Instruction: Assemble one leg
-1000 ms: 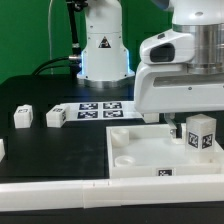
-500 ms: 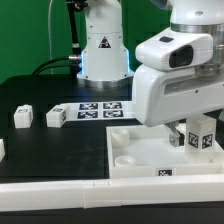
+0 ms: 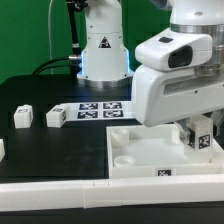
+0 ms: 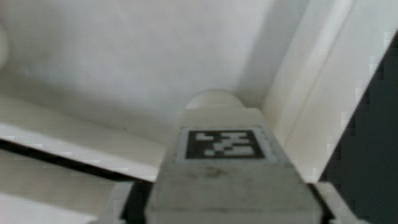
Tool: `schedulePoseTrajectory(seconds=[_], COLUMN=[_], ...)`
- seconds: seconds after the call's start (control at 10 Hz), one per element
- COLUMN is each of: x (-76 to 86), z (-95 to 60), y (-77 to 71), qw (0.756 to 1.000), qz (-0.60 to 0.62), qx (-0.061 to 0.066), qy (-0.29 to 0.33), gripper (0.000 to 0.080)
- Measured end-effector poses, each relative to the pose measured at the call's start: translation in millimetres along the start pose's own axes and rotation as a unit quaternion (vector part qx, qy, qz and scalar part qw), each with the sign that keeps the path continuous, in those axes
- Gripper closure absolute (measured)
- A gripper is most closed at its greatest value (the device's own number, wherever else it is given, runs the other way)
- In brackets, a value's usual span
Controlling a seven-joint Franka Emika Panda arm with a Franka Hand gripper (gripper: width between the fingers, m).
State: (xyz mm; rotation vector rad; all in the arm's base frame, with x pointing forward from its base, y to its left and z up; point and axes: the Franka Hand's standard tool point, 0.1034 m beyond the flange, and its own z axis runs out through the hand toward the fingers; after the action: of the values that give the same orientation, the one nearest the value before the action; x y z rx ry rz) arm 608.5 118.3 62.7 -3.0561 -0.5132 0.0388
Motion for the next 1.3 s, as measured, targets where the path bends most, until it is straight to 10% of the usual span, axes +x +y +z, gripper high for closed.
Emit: schedulePoseTrajectory(seconds=[0.6,1.3], x=[0.8,1.1], z=[0.4,0.6], y=[-0.1,-2.0], qw=[0.951,0.783], qz=[0.31,0.622], qx=[-0.001,0.002], qy=[0.004,0.004], gripper=[0.0509,0.0509])
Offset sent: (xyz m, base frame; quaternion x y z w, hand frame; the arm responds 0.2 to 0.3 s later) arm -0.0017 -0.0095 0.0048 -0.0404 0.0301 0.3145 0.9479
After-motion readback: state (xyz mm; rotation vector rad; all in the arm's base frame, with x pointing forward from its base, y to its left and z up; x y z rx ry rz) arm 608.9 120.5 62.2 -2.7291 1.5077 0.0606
